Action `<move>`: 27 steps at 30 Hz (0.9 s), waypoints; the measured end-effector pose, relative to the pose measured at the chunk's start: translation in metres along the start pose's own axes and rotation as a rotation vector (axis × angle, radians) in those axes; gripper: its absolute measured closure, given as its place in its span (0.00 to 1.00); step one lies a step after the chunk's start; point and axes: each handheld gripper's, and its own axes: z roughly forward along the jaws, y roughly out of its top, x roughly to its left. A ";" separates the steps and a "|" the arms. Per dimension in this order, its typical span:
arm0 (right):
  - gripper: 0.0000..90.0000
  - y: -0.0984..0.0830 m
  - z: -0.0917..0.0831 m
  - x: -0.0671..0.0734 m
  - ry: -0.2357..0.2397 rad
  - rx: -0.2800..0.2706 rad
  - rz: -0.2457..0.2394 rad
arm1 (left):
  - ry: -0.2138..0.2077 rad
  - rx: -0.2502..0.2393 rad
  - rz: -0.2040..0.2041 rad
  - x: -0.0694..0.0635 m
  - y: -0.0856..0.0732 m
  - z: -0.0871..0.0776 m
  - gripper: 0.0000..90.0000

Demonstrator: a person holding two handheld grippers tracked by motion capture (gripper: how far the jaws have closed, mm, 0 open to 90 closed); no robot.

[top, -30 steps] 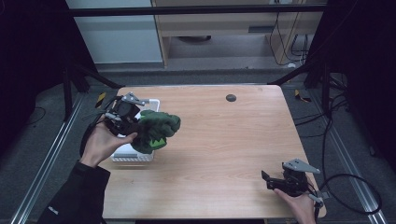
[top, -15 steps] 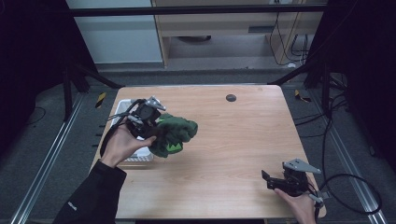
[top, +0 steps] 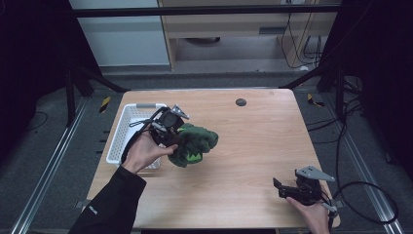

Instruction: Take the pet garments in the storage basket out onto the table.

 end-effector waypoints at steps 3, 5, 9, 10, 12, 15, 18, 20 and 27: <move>0.11 0.000 0.000 0.000 0.000 -0.001 0.001 | -0.009 0.010 0.006 -0.002 0.002 0.007 0.86; 0.11 0.000 0.000 0.000 0.000 -0.001 -0.002 | -0.012 0.016 0.012 -0.003 0.004 0.012 0.86; 0.11 0.000 0.000 0.000 0.000 0.001 0.000 | -0.023 0.021 0.017 -0.006 0.008 0.021 0.86; 0.11 0.000 0.000 0.000 0.001 0.002 0.000 | -0.023 0.024 0.021 -0.008 0.009 0.023 0.86; 0.11 0.000 0.000 0.000 0.001 0.002 0.000 | -0.030 0.031 0.030 -0.010 0.011 0.029 0.86; 0.11 0.000 0.000 0.000 0.000 0.001 -0.002 | -0.037 0.037 0.034 -0.013 0.012 0.038 0.86; 0.11 0.000 0.000 -0.001 -0.003 -0.002 -0.005 | -0.046 0.047 0.040 -0.016 0.014 0.047 0.86; 0.11 0.000 0.000 -0.001 -0.002 -0.002 -0.006 | -0.052 0.047 0.041 -0.017 0.015 0.051 0.86; 0.11 0.000 0.000 0.000 -0.002 -0.003 -0.007 | -0.066 0.054 0.053 -0.021 0.015 0.064 0.86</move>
